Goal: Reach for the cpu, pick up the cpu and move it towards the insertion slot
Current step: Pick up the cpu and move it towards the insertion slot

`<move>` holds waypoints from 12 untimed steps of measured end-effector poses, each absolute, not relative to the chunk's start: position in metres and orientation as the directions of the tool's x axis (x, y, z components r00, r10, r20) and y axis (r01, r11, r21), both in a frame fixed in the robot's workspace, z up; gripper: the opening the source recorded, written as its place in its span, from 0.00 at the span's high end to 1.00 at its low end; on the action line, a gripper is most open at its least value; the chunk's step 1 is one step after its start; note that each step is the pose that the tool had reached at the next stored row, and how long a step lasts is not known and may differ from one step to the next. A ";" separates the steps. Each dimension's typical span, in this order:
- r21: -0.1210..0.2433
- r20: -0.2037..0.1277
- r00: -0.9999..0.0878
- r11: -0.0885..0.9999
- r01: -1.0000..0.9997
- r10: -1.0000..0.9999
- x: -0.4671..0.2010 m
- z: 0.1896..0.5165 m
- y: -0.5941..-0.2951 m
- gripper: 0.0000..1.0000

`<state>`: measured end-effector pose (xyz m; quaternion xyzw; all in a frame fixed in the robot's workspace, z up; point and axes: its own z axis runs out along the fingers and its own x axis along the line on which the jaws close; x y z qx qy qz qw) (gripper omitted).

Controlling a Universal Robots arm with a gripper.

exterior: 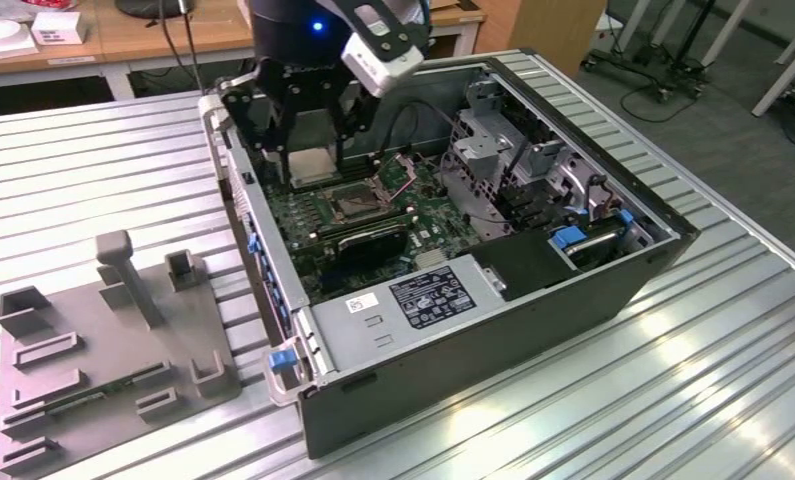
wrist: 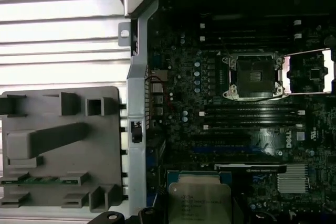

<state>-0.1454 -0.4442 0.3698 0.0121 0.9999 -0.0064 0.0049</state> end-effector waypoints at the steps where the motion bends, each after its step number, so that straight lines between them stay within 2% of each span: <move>1: -0.013 -0.010 -1.000 1.000 0.024 0.024 -0.142 0.370 -0.444 0.45; 12: -0.013 -0.010 -1.000 1.000 0.024 0.024 -0.109 0.369 -0.439 0.45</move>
